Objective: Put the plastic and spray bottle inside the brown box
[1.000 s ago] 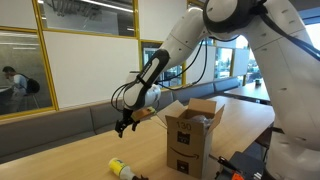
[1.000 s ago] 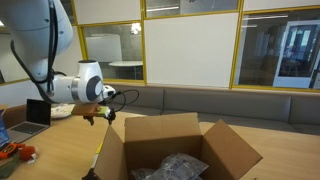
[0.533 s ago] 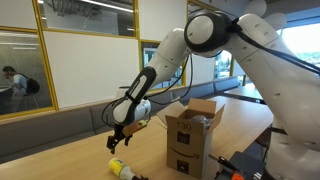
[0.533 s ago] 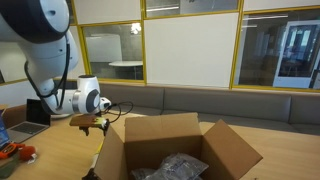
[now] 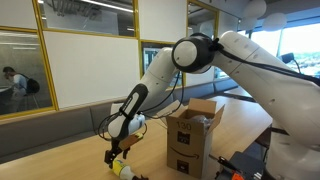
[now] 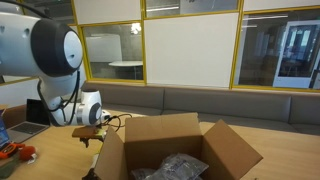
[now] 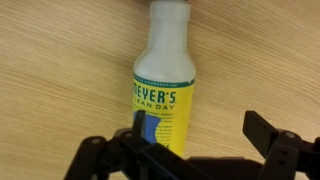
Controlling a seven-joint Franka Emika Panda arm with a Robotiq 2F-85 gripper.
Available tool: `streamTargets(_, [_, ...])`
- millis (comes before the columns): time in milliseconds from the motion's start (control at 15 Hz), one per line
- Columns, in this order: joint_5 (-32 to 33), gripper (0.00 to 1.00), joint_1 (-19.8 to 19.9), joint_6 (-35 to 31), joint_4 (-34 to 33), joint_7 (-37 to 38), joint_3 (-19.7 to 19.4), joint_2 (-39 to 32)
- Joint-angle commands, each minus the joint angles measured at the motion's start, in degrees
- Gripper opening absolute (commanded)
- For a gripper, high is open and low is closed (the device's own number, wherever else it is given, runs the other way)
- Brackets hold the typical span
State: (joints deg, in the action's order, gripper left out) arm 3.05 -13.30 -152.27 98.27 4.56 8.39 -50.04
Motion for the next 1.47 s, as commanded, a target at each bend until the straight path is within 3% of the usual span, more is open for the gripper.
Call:
streamTargets(0, [-1.3, 1.0, -0.7, 0.9, -5.6, 0.5, -0.9, -4.9])
streamTargets(867, [-1.6, 1.0, -0.7, 6.1, -16.2, 0.4, -0.6, -15.5])
streamTargets(933, [-1.7, 0.75, -0.6, 6.4, -16.8, 0.2, -0.4, -15.6])
streamTargets(1000, [-1.7, 0.73, -0.6, 7.0, -17.4, 0.2, -0.5, -16.0])
streamTargets(1200, [-1.7, 0.49, -0.6, 8.0, -18.7, 0.4, -0.6, -16.6])
streamTargets(1400, [-1.6, 0.42, -0.6, 8.8, -19.1, 0.5, -0.8, -16.7])
